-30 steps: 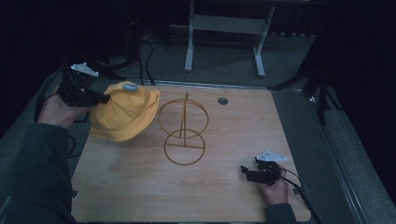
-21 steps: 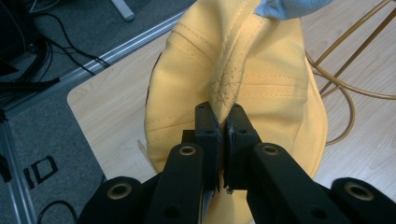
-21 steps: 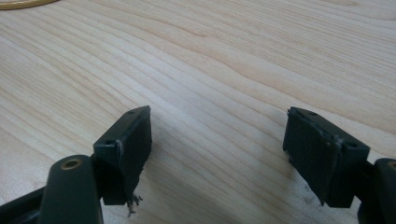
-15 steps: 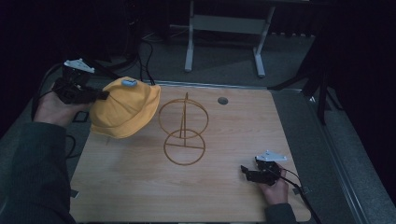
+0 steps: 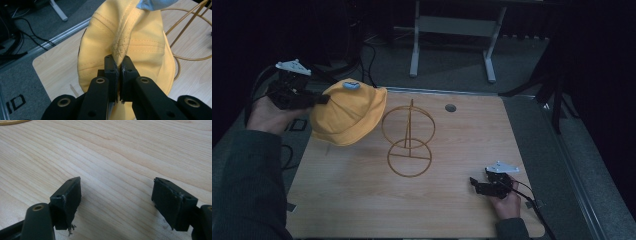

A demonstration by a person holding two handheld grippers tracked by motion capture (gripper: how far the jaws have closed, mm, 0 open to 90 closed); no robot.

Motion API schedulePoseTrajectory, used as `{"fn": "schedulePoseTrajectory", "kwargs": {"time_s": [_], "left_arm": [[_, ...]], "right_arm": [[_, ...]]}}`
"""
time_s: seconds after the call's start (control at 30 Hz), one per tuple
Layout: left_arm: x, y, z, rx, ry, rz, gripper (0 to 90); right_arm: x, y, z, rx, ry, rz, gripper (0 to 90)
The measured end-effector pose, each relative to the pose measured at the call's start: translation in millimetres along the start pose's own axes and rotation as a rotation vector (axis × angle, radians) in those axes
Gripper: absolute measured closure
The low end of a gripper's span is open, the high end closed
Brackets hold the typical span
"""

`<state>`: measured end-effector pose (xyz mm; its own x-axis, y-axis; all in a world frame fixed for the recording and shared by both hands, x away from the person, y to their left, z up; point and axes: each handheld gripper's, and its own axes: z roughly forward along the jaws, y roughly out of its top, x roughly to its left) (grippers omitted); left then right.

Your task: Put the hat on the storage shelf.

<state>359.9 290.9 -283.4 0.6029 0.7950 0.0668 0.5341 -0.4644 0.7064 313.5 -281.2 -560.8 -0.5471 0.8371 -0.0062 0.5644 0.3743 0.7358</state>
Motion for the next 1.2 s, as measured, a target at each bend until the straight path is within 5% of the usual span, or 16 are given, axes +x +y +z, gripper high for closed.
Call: {"fn": "schedulePoseTrajectory", "kwargs": {"time_s": [0.67,1.2], "left_arm": [[-8.0,10.3,-10.5,-0.053,-0.047,0.024,86.3],[-27.1,30.9,-9.3,-0.063,-0.07,0.073,86.2]], "right_arm": [[0.0,0.0,0.0,0.0,0.0,0.0,23.8],[0.0,0.0,0.0,0.0,0.0,0.0,23.8]]}}
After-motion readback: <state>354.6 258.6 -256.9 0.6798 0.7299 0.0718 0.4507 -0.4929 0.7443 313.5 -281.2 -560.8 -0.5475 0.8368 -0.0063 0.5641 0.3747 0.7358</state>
